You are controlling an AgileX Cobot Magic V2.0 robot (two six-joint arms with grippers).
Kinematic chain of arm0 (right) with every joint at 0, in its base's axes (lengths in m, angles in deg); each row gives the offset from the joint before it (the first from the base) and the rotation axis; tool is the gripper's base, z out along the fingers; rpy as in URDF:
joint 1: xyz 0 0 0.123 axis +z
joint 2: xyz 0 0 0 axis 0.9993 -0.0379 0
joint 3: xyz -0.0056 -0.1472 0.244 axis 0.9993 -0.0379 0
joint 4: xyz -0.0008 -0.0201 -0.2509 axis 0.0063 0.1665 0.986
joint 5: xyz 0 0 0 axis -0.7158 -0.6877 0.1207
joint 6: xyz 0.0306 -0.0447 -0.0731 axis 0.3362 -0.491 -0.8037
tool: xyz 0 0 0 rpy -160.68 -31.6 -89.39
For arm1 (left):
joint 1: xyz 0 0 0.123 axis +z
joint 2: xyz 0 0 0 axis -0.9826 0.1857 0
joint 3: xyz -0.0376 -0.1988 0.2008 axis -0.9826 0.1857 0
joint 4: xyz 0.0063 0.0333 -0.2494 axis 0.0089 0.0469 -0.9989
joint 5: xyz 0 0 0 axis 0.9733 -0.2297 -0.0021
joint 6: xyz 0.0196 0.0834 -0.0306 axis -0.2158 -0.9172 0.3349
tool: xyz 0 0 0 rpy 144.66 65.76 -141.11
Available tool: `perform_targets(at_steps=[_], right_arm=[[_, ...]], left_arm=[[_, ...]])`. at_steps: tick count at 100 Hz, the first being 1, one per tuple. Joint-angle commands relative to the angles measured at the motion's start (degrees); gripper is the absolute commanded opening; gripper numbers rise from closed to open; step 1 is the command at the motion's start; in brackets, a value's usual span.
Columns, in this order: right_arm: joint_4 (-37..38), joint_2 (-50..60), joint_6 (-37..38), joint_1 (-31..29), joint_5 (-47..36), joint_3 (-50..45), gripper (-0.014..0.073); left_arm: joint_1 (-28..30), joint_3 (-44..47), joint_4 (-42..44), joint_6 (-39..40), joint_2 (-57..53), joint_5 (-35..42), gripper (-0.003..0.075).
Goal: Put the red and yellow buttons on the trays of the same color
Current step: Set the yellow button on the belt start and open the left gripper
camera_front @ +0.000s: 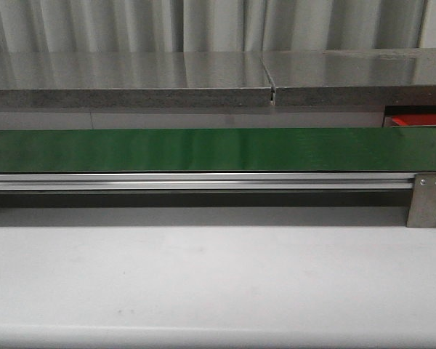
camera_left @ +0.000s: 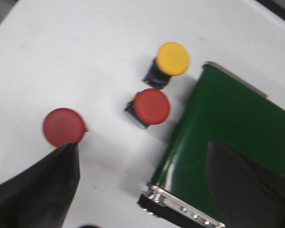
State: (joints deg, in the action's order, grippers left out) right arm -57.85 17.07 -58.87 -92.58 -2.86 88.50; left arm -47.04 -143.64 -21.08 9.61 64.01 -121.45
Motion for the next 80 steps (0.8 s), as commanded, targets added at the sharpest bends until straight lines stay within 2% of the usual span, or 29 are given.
perform_targets(at_steps=[1, 32, 80], right_arm=[[-0.3, 0.0, -0.4, 0.1, -3.8, 1.3, -0.0090], [-0.3, 0.0, -0.4, 0.1, -3.7, 1.3, -0.0090], [-0.3, 0.0, -0.4, 0.1, -3.7, 1.3, -0.0090]], left_arm=[[1.5, -1.4, 2.2, 3.3, -1.8, 1.4, 0.0547], [4.0, -1.4, 2.9, 5.8, 4.1, 1.0, 0.0547], [4.0, -1.4, 2.8, 5.7, 13.1, 8.1, 0.0547]])
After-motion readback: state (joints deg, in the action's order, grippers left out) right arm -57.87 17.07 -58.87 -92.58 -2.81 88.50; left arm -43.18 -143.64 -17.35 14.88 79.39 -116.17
